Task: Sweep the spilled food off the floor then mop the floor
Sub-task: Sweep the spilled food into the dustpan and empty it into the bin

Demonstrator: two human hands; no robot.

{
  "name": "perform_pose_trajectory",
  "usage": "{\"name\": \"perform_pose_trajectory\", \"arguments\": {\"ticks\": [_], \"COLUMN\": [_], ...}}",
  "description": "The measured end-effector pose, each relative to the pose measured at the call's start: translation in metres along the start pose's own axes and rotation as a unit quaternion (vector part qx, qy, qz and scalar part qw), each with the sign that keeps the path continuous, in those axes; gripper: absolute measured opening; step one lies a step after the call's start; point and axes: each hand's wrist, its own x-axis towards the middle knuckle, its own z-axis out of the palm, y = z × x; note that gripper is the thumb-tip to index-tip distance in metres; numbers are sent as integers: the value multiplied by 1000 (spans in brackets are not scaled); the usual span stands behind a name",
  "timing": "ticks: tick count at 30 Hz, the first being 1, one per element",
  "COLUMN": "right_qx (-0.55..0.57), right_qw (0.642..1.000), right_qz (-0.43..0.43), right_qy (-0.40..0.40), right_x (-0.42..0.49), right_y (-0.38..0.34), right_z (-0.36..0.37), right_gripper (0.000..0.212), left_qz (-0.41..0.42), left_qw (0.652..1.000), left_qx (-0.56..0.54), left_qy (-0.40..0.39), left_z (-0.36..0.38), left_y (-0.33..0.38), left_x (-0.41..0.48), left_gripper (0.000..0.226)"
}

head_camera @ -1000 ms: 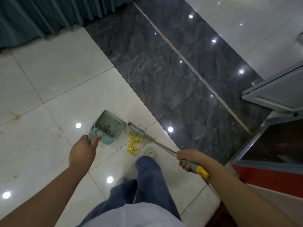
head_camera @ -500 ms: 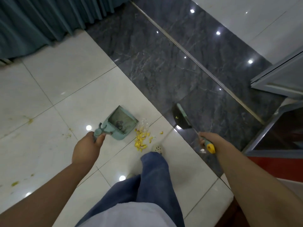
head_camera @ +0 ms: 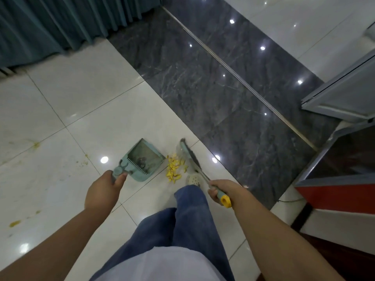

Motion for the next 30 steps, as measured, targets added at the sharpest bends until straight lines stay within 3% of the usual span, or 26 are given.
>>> {"name": "perform_pose_trajectory", "arguments": {"ticks": [4,7,15,20,30], "right_qx": [53,42,-205,-304,-501], "right_qw": [998,999,969,944,859], "right_qz": [8,-7,-131,-122,-105], "right_qy": [-46,-32,43,35,15], "right_x": [-17,-27,-4,29,18], "right_y": [23,28,-17,-43,13], "right_z": [11,18,49,59,3], "right_gripper": [26,22,9,6,46], "left_qz": [-15,-38,-99,-123,-153], "left_qw": [1000,999,995,992,988], "left_qx": [-12,-21,-22,-14,-16], "left_qy": [-10,-12,5,1,20], "left_z": [-7,-8,1,13,41], "left_y": [-18,-28,-49,-55,-56], "left_x": [-13,-22,-53,-74,-136], "left_gripper": [38,37,37,39,35]}}
